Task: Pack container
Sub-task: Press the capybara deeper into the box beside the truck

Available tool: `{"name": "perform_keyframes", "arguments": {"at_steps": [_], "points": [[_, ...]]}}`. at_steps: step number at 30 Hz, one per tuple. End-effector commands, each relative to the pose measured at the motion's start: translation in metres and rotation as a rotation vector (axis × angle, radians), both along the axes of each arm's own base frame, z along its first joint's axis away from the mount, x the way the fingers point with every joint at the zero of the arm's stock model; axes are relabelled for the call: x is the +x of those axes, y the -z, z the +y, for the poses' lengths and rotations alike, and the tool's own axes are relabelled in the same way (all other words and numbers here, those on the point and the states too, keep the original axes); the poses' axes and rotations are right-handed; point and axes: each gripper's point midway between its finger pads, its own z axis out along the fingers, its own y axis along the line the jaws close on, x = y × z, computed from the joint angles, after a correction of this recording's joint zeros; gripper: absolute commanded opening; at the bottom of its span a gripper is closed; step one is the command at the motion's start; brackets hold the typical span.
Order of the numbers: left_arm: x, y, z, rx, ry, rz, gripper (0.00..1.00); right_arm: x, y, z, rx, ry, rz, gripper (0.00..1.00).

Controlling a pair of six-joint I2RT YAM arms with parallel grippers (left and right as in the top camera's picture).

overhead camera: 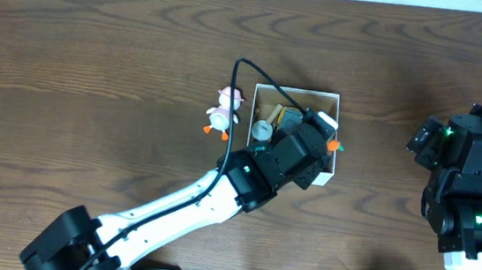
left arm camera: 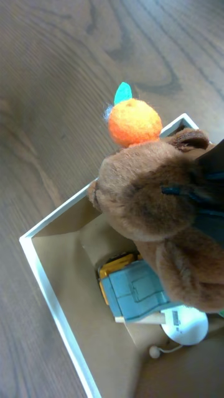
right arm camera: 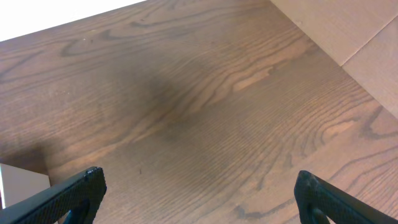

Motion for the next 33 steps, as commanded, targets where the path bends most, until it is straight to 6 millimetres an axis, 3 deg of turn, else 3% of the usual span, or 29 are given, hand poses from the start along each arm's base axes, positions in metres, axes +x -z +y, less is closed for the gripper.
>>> {"name": "perform_keyframes", "arguments": {"at_steps": [1, 18, 26, 33], "points": [[-0.002, 0.014, -0.006, 0.01, 0.01, 0.03, 0.06, 0.0, -0.004, -0.004, -0.019, 0.013, -0.002, 0.99], [-0.006, 0.035, 0.001, 0.106, 0.051, 0.04, 0.06, 0.0, -0.004, -0.004, -0.019, 0.013, -0.002, 0.99], [-0.007, 0.048, 0.023, 0.246, 0.052, 0.027, 0.06, 0.0, -0.004, -0.004, -0.019, 0.013, -0.002, 0.99], [0.001, 0.047, 0.033, 0.305, 0.028, -0.028, 0.06, 0.0, -0.004, -0.004, -0.019, 0.013, -0.002, 0.99]]}}
